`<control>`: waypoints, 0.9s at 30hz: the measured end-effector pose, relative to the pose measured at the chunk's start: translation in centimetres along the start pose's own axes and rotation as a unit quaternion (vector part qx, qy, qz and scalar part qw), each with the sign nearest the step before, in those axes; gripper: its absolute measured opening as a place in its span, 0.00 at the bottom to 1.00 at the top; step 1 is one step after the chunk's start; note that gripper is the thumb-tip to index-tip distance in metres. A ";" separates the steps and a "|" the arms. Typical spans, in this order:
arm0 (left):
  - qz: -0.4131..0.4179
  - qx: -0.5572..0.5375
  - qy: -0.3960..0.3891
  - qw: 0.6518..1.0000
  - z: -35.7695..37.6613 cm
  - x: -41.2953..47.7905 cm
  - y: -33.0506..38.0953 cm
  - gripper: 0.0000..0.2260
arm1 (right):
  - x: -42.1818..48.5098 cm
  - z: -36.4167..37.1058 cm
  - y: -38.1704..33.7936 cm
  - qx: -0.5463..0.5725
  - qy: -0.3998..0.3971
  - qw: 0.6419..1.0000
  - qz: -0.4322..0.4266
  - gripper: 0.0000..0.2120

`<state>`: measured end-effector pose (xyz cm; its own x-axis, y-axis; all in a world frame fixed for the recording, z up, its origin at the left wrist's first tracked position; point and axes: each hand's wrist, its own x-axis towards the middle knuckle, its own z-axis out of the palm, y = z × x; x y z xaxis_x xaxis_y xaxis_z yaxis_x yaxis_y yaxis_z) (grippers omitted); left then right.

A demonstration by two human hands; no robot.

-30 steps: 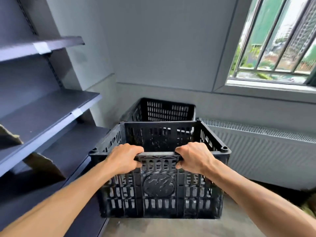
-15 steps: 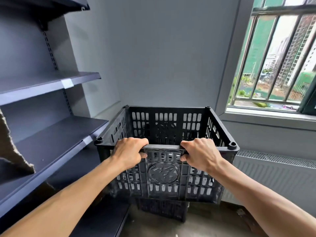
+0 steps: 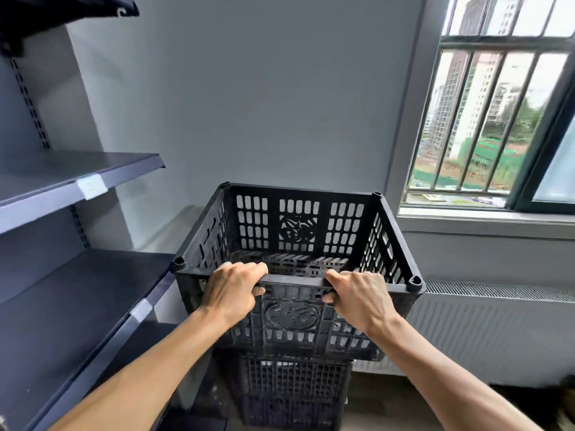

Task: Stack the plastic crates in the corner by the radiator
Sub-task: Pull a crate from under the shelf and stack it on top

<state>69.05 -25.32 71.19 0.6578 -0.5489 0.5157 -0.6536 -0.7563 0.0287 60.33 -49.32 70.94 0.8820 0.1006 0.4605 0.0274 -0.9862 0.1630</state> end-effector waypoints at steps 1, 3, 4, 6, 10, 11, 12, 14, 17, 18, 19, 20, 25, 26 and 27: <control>0.002 -0.001 -0.002 1.000 0.4 0.6 -0.5 0.07 | 0.5 0.4 0.0 -0.006 -0.002 1.000 0.007 0.14; 0.003 -0.011 -0.003 1.000 1.3 1.6 -1.2 0.07 | 1.4 1.0 0.3 -0.014 -0.003 1.000 0.014 0.12; 0.001 -0.017 -0.005 1.000 1.8 2.1 -1.3 0.07 | 1.8 1.2 0.5 -0.014 -0.005 1.000 0.015 0.12; -0.002 -0.028 -0.009 1.000 3.0 3.0 -1.7 0.07 | 2.8 2.0 1.0 -0.014 -0.008 1.000 0.014 0.13; -0.014 -0.036 -0.013 0.999 6.0 5.1 -2.5 0.07 | 4.8 4.3 2.6 -0.019 -0.022 0.999 0.013 0.12; -0.016 -0.037 -0.014 0.999 6.8 5.8 -2.6 0.07 | 5.4 4.9 3.1 -0.016 -0.026 0.999 0.012 0.12; -0.018 -0.039 -0.016 0.999 7.6 6.5 -2.7 0.07 | 6.0 5.6 3.6 -0.010 -0.031 0.999 0.011 0.12; -0.020 -0.036 -0.023 0.999 9.2 8.4 -3.0 0.06 | 7.5 7.1 4.9 -0.006 -0.041 0.999 0.015 0.11; -0.025 -0.032 -0.041 0.998 11.7 11.2 -3.5 0.05 | 9.7 9.6 6.8 0.005 -0.058 0.998 0.021 0.10; -0.027 -0.030 -0.044 0.998 12.7 12.1 -3.7 0.05 | 10.5 10.6 7.6 0.009 -0.065 0.998 0.019 0.09; -0.031 -0.028 -0.050 0.998 13.5 13.1 -3.9 0.05 | 11.3 11.4 8.2 0.010 -0.070 0.997 0.015 0.09; -0.035 -0.027 -0.056 0.997 14.1 13.8 -4.1 0.05 | 12.0 12.0 8.7 0.010 -0.075 0.997 0.013 0.08; -0.047 -0.017 -0.083 0.995 17.5 17.2 -4.6 0.05 | 15.2 15.0 11.3 0.045 -0.096 0.994 -0.003 0.13; -0.048 -0.014 -0.089 0.995 17.9 17.8 -4.8 0.05 | 15.8 15.5 11.8 0.052 -0.096 0.994 -0.004 0.14; -0.047 -0.013 -0.095 0.994 18.2 18.5 -4.9 0.06 | 16.3 15.9 12.3 0.058 -0.095 0.994 -0.005 0.14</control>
<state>91.26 -38.22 65.02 0.7738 -0.5355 0.3383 -0.5936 -0.7994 0.0924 82.51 -61.91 66.55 0.9538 0.0956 0.2848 0.0820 -0.9949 0.0594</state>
